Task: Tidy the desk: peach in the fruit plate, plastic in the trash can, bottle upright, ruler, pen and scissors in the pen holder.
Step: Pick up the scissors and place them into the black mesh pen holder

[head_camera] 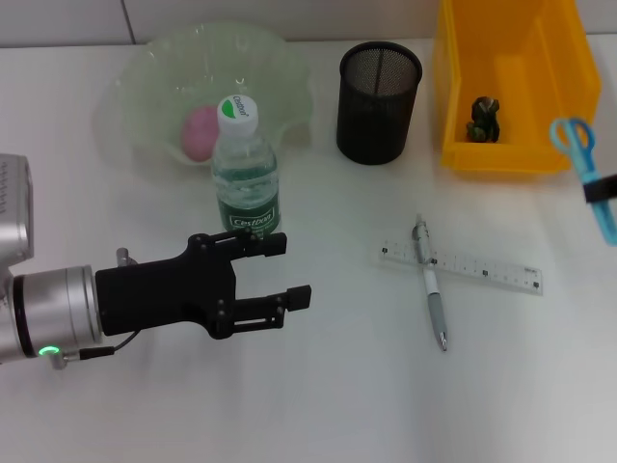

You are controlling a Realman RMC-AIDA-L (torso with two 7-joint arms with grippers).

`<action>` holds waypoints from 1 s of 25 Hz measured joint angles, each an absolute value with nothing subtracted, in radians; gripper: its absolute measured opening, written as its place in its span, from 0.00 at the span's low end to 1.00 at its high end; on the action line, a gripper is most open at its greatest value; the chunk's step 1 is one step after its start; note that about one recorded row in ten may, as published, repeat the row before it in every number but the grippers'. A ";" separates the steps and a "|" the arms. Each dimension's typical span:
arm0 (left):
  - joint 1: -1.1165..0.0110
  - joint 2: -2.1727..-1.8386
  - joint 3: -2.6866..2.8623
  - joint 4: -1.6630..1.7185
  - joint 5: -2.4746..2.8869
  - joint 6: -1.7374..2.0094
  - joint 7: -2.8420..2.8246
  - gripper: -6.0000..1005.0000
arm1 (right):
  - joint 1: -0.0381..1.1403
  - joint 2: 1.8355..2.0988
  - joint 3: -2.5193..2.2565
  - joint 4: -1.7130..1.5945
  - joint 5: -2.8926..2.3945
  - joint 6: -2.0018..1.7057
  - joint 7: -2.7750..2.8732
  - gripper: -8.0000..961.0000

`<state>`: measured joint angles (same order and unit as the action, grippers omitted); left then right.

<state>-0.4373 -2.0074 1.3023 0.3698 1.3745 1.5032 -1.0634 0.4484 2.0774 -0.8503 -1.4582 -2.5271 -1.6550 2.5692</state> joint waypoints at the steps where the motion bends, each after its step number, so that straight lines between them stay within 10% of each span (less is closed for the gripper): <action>1: -0.437 -2.007 1.302 0.370 1.374 1.503 -1.063 0.76 | 0.448 2.075 -0.807 -1.471 -2.493 -1.677 2.553 0.22; 25: -0.430 -2.020 1.300 0.374 1.367 1.501 -1.068 0.75 | 0.743 2.085 -0.640 -0.366 -1.582 -1.133 1.361 0.23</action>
<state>-0.4295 -2.0196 1.2997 0.3743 1.3668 1.5009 -1.0676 0.7435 2.0847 -0.6396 -0.3662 -1.5821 -1.1332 1.3615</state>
